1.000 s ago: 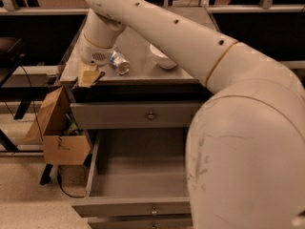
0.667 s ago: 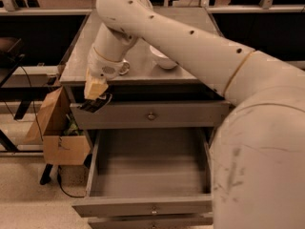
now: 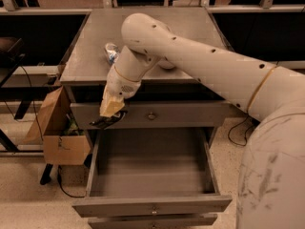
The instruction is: Place rxbar chocolate into middle drawer
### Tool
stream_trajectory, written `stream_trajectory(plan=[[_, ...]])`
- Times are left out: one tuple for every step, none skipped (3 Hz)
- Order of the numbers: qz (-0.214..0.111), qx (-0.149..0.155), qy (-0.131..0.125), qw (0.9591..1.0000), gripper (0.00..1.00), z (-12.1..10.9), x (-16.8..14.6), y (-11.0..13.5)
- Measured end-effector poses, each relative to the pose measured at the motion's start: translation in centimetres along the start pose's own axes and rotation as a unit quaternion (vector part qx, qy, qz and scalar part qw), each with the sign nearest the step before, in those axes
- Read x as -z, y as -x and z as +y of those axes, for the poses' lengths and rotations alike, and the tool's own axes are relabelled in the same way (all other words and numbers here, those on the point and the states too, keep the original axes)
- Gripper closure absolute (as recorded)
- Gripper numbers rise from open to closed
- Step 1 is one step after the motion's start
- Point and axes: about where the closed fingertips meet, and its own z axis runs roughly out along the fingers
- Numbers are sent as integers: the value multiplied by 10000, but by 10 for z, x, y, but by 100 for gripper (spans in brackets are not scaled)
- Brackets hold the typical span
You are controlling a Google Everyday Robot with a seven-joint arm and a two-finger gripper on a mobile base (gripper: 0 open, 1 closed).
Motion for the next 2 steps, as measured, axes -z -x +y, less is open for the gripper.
stream_trajectory(plan=[[-165,-360,90,9992,100,8,-30,-43],[-428,-663,68,9969,100,28,-64,-85]])
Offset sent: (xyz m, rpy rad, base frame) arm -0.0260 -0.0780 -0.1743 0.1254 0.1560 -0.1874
